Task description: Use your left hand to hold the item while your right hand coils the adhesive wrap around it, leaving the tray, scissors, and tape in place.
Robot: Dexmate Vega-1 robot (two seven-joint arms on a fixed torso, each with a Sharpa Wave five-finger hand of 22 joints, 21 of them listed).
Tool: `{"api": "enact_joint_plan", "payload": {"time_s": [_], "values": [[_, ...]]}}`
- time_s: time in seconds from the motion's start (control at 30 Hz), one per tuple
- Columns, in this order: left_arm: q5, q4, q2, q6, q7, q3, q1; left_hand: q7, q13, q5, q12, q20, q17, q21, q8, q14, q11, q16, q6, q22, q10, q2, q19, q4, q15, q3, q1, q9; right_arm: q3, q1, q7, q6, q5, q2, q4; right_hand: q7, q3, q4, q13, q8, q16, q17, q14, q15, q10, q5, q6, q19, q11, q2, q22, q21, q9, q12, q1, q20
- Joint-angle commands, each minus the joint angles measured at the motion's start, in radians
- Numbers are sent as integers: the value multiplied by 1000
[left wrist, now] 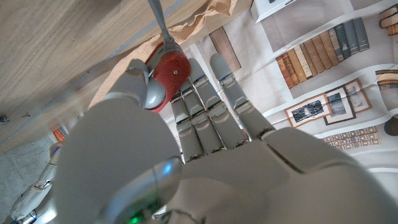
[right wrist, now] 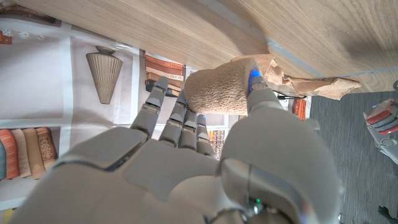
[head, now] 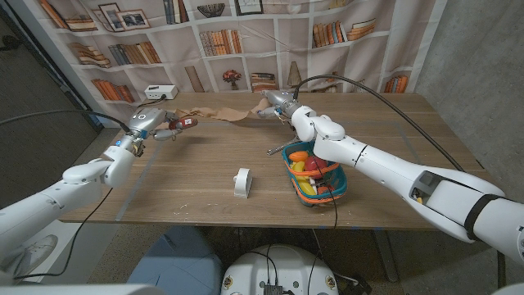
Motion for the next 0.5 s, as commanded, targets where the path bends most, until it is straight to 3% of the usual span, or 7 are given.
{"api": "enact_joint_plan", "payload": {"time_s": [0.03, 0.5], "values": [[-4, -18, -9, 38, 12, -10, 2, -19, 1, 7, 5, 0, 0, 8, 1, 7, -1, -1, 27, 4, 5, 178, 9, 2, 0, 12, 175, 7, 35, -31, -24, 26, -8, -24, -46, 11, -1, 0, 4, 2, 8, 6, -1, -3, 18, 9, 11, 4, -13, -1, 3, -3, 4, 10, -1, -7], [-4, -30, -19, 88, 4, -13, -11, -18, 2, 7, 5, -8, -2, 20, -1, 11, -1, -3, 29, 6, 5, 178, 11, 2, 1, 16, 174, 7, 76, -68, -28, 40, -17, -62, -121, 8, -1, -2, 11, -3, 12, 14, -2, -6, 18, 12, 15, 2, -18, -6, 3, -5, 4, 19, 3, -5]]}}
